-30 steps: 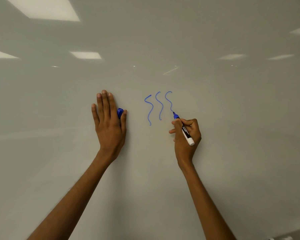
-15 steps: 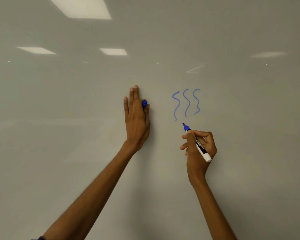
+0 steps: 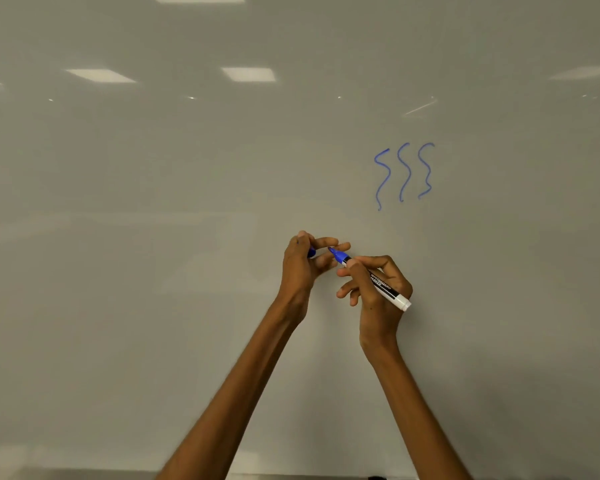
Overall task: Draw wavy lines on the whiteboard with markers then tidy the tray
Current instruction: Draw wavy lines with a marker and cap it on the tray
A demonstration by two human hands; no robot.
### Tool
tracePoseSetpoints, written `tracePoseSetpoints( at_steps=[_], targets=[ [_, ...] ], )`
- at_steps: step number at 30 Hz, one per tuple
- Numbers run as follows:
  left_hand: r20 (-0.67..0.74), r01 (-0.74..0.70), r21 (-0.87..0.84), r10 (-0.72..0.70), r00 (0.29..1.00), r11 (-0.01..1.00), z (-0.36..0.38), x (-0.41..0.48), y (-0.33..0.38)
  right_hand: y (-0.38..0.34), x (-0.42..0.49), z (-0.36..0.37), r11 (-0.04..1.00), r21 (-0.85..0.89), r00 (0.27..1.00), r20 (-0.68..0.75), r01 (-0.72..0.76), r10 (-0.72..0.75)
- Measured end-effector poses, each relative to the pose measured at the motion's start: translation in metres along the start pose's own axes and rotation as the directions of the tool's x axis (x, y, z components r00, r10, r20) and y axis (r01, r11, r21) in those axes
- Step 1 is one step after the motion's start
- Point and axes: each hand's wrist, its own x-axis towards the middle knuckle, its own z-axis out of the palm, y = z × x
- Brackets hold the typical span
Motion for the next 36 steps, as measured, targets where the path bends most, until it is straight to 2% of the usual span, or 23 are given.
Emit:
tracePoseSetpoints(
  at_steps=[2,4,9,18,24,27,36],
  targets=[
    [0.008,0.129,-0.160,-0.129,0.992,0.979,-0.005,-0.009,-0.006,0.004,-0.009,-0.002,1.000,-0.025,0.999,0.030,-0.013,0.013],
    [0.026,0.200,-0.255,-0.200,0.979,0.946,-0.009,-0.017,-0.013,0.009,-0.019,-0.005,0.998,-0.057,0.998,0.054,-0.041,0.044],
    [0.032,0.251,-0.328,-0.255,0.966,0.911,-0.013,-0.031,-0.032,0.018,-0.037,-0.009,0.992,-0.073,0.990,0.085,-0.105,0.111],
    [0.010,0.238,-0.128,-0.238,0.971,0.963,-0.018,-0.052,-0.056,0.037,-0.049,-0.021,0.976,-0.114,0.979,0.062,-0.184,0.192],
    [-0.047,0.163,0.100,-0.159,0.986,0.982,-0.042,-0.067,-0.077,0.045,-0.050,-0.032,0.919,-0.015,0.919,-0.023,-0.394,0.394],
    [-0.006,0.207,0.118,-0.208,0.978,0.971,-0.055,-0.071,-0.082,0.050,-0.052,-0.035,0.900,-0.032,0.901,-0.031,-0.435,0.434],
    [-0.043,0.225,0.189,-0.221,0.974,0.956,-0.074,-0.084,-0.103,0.074,-0.074,-0.034,0.847,-0.081,0.851,-0.082,-0.525,0.519]
  ],
)
